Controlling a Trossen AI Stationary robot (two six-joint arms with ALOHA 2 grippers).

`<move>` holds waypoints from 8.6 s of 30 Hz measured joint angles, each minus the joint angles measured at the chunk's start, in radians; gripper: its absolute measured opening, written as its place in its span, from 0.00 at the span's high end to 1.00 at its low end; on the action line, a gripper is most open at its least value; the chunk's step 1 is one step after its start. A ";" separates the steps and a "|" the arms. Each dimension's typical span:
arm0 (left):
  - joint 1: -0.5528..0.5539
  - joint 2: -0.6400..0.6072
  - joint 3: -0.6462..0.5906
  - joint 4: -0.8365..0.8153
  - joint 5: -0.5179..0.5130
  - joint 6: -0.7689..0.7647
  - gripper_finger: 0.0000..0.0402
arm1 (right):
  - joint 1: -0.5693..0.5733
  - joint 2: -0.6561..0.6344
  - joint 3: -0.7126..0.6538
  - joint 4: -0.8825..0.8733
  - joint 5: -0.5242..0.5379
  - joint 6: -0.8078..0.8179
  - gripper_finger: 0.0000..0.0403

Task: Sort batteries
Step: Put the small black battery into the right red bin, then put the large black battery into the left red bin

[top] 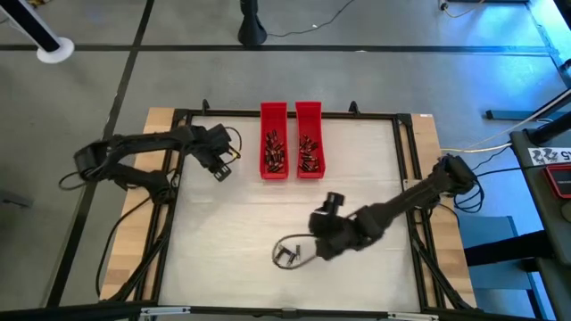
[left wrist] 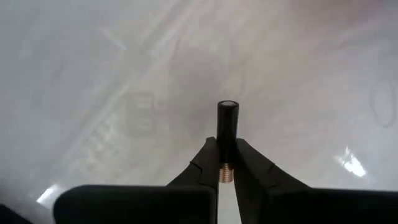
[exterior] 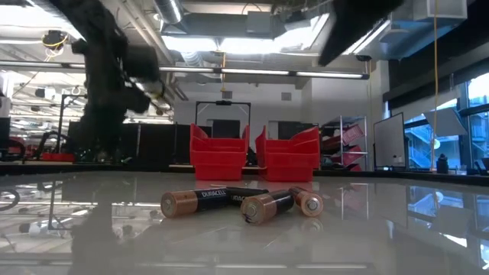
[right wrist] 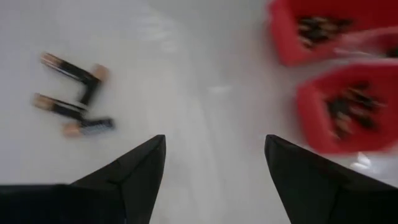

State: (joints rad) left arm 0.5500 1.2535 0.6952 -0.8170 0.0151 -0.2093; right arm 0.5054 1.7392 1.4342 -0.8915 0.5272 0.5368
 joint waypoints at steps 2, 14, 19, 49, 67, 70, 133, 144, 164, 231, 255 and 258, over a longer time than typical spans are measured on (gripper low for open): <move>-0.030 -0.071 0.006 -0.003 -0.002 -0.030 0.97 | 0.031 -0.008 0.000 -0.079 0.086 0.067 0.32; -0.238 -0.245 0.013 0.502 0.051 -0.232 0.97 | 0.101 -0.016 0.000 -0.234 0.277 0.207 0.32; -0.263 -0.102 0.013 0.749 0.121 -0.244 0.97 | 0.088 -0.016 -0.044 -0.227 0.298 0.234 0.32; -0.137 0.719 0.815 0.538 0.217 -0.022 0.97 | -0.067 -0.378 -0.651 0.665 0.004 -0.168 0.32; -0.146 0.709 0.818 0.458 0.219 -0.050 0.57 | -0.067 -0.379 -0.660 0.687 -0.015 -0.179 0.32; -0.133 0.652 0.850 0.318 0.239 -0.037 0.54 | -0.067 -0.379 -0.660 0.730 -0.077 -0.190 0.32; -1.107 0.132 -0.202 1.121 -0.479 -0.261 0.60 | -0.068 0.372 -0.017 0.564 -0.359 -0.016 0.32; -1.106 0.132 -0.202 1.143 -0.480 -0.259 0.60 | -0.088 0.385 -0.016 0.539 -0.291 -0.010 0.68; -1.106 0.132 -0.202 1.141 -0.480 -0.257 0.60 | -0.130 0.241 0.140 0.235 -0.060 -0.224 0.91; -1.107 0.132 -0.202 1.099 -0.499 -0.253 0.60 | -0.265 0.161 0.147 0.280 -0.613 -0.615 0.43; -1.107 0.132 -0.202 1.057 -0.500 -0.301 0.60 | -0.126 0.399 0.141 0.502 -0.627 -0.621 0.42; -1.107 0.132 -0.202 1.057 -0.500 -0.299 0.60 | -0.119 0.423 0.141 0.528 -0.616 -0.621 0.42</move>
State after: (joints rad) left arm -0.5568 1.3853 0.4934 0.2399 -0.4850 -0.5079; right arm 0.3868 2.1621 1.5749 -0.3634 -0.0888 -0.0840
